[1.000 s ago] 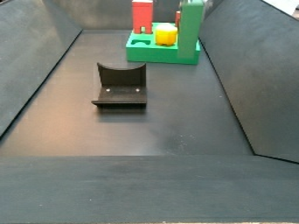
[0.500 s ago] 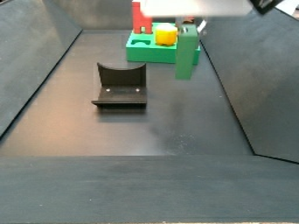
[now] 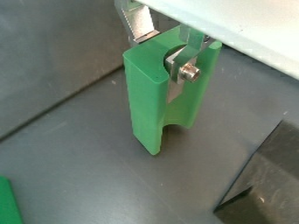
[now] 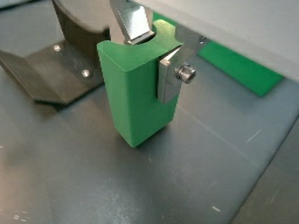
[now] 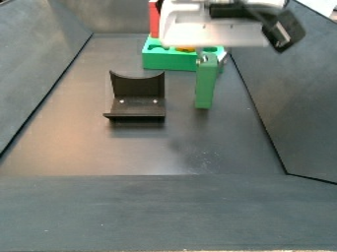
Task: Pick up the arch object. Move up. Rotate the arch object. Move to above the board. Insert the arch object.
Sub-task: Rotate the arch object.
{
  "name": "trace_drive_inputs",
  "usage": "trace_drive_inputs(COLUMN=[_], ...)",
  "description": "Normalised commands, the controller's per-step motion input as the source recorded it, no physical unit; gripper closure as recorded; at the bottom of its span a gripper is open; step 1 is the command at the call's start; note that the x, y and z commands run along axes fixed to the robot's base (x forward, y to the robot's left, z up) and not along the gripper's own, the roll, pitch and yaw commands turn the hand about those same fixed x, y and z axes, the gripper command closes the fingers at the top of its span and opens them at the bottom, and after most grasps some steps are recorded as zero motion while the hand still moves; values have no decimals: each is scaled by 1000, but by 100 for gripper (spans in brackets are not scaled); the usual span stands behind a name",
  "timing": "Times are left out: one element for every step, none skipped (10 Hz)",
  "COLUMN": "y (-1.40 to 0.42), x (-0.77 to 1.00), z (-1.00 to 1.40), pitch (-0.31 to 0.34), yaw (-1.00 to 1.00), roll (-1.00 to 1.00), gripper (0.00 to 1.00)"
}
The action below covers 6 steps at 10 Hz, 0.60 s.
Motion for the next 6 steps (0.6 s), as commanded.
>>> trace_drive_inputs(y=[2, 2, 0, 0, -1, 2], x=[24, 29, 0, 0, -16, -35], z=[-334, -189, 0, 1000, 1000, 1000], pitch=[-69, -63, -54, -44, -29, -6], yaw=[-9, -8, -7, -7, -7, -3], roll=[-137, -128, 74, 74, 74, 77], gripper=[100, 100, 0, 0, 0, 0])
